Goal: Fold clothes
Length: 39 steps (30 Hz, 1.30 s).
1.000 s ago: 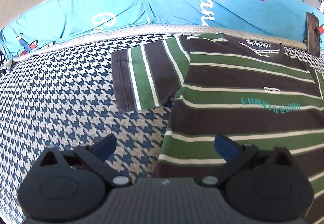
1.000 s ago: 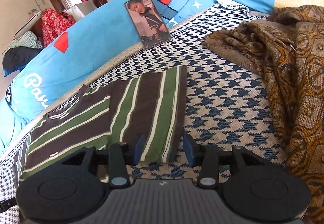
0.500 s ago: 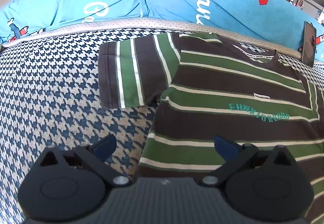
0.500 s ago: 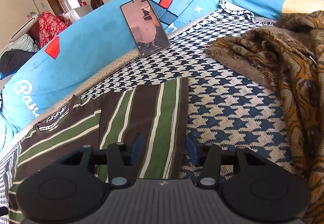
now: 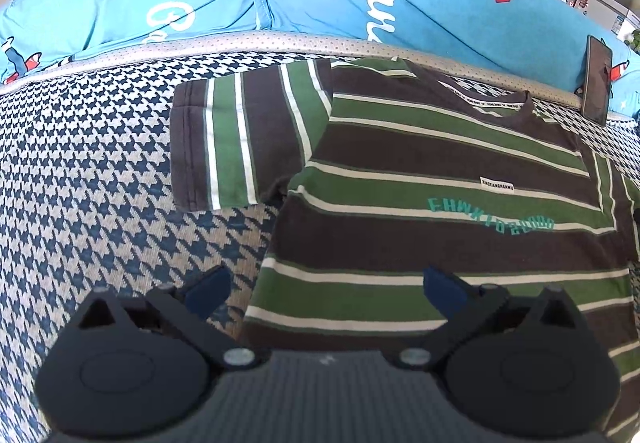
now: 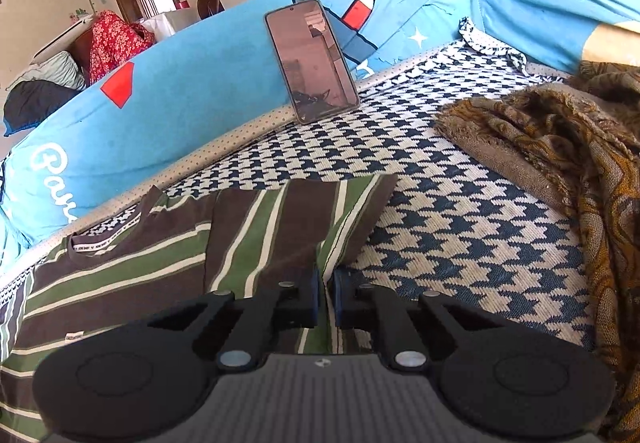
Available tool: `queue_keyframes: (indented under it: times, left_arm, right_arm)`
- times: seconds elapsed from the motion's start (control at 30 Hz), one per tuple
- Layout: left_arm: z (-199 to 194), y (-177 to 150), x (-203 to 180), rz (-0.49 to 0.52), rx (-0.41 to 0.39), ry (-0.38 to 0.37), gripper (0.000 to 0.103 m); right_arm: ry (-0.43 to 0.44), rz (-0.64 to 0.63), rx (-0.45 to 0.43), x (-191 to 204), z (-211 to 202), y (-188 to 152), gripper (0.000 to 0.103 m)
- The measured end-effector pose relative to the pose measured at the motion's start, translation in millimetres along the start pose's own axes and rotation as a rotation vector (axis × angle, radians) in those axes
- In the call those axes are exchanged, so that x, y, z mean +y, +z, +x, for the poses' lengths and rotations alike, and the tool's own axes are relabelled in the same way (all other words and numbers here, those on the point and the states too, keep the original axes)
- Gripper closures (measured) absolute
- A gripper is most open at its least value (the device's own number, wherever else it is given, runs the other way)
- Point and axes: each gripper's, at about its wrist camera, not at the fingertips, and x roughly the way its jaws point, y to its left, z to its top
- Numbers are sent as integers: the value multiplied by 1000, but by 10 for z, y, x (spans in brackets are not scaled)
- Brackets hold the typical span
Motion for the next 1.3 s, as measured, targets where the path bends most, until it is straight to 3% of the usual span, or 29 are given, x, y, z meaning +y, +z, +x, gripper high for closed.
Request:
queue_keyframes:
  times: [0.17, 0.47, 0.57, 0.73, 0.87, 0.93, 1.1, 1.3]
  left_arm:
    - [-3, -11, 31, -9, 7, -8, 0]
    - [-53, -3, 104, -38, -1, -12, 0]
    - [-64, 6, 150, -52, -3, -10, 0]
    - [-65, 16, 234, -79, 9, -16, 0]
    - [-78, 21, 280, -90, 10, -20, 0]
    - [-89, 24, 303, -97, 8, -23, 0]
    - [-115, 44, 371, -117, 0, -23, 0]
    - [-161, 114, 540, -177, -24, -11, 0]
  right_arm:
    - [20, -34, -94, 212, -168, 111, 95]
    - [112, -283, -207, 1055, -280, 48, 95]
    - [150, -397, -192, 1384, -216, -100, 95]
    - [166, -577, -94, 1841, 36, -468, 95]
    - [110, -674, 34, 2029, 324, -754, 93]
    - [93, -677, 25, 2058, 333, -782, 91]
    - [93, -644, 57, 2058, 332, -725, 76]
    - [206, -419, 65, 1848, 208, -480, 69]
